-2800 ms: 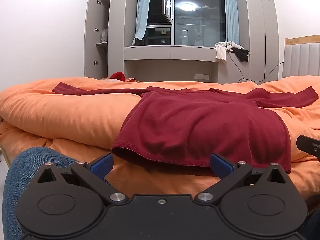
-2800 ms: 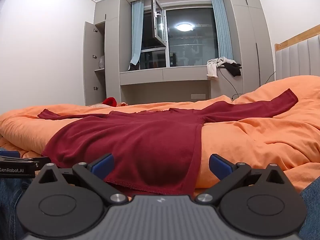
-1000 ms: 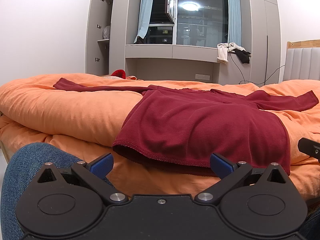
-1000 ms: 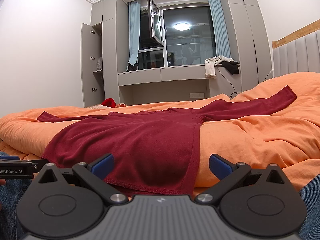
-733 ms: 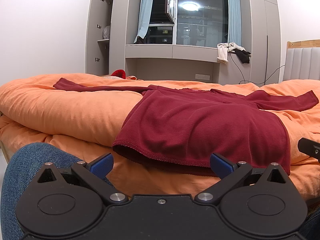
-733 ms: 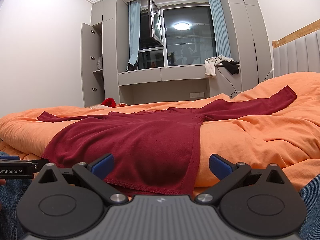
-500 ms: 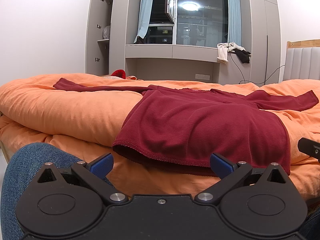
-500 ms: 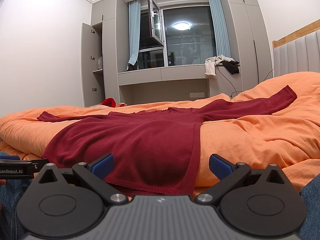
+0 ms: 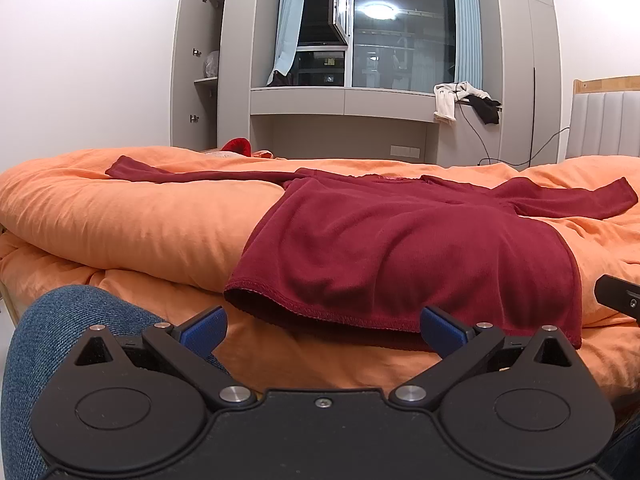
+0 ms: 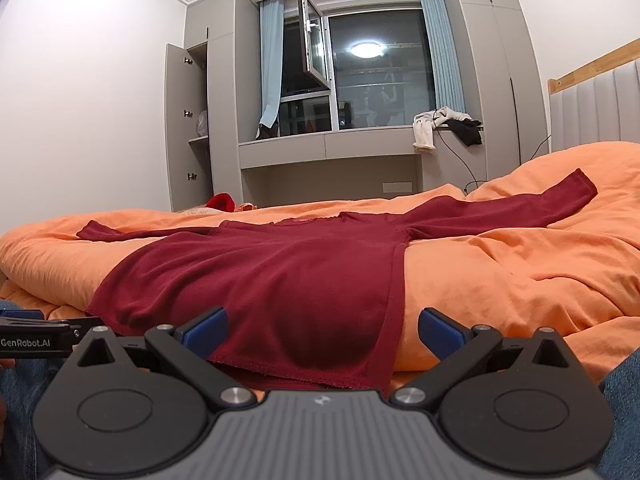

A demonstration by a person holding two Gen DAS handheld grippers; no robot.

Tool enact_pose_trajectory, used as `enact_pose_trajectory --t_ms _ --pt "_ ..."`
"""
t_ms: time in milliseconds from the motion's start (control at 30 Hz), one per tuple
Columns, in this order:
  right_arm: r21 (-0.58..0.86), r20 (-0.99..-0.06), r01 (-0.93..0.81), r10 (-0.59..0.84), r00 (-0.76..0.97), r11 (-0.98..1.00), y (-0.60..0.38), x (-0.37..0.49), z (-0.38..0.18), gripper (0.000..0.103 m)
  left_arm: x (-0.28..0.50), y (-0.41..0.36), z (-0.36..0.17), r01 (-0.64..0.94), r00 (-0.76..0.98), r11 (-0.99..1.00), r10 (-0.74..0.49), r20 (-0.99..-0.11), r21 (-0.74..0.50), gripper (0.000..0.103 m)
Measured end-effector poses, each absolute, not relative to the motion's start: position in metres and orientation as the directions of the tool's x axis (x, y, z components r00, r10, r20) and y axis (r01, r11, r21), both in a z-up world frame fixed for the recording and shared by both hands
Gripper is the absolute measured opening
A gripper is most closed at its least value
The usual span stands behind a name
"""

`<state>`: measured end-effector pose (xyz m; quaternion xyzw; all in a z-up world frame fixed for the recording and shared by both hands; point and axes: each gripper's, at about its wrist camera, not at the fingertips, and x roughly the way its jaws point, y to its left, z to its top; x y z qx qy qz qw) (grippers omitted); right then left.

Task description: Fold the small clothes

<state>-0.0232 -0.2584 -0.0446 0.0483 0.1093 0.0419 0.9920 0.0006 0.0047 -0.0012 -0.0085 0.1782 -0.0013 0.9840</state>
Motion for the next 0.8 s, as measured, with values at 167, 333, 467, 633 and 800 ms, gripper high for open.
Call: enact_pose_trajectory --t_ms 167,333,467,633,800 --pt "0.106 -0.217 -0.074 0.095 0.971 0.992 -0.258 -0.022 -0.046 0.103 0.002 0.004 -0.001 -0.002 0.933 1.000 -0.003 -0.359 -0.014 0.102" --pt "0.112 -0.251 -0.076 0.102 0.963 0.991 -0.257 -0.015 -0.050 0.103 0.006 0.001 -0.002 0.000 0.927 1.000 -0.003 -0.375 -0.009 0.102" --pt "0.133 -0.295 -0.083 0.119 0.948 0.988 -0.259 -0.009 -0.052 0.103 0.011 -0.003 -0.003 0.014 0.918 1.000 -0.010 -0.395 0.005 0.102" --pt "0.245 -0.347 -0.096 0.179 0.920 0.965 -0.276 0.004 -0.047 0.103 0.027 -0.007 0.002 0.049 0.887 0.999 -0.044 -0.460 0.000 0.102" --pt "0.351 -0.382 -0.056 0.198 0.903 0.935 -0.305 0.025 -0.038 0.103 0.056 -0.014 0.018 0.069 0.879 0.998 -0.062 -0.472 -0.002 0.103"
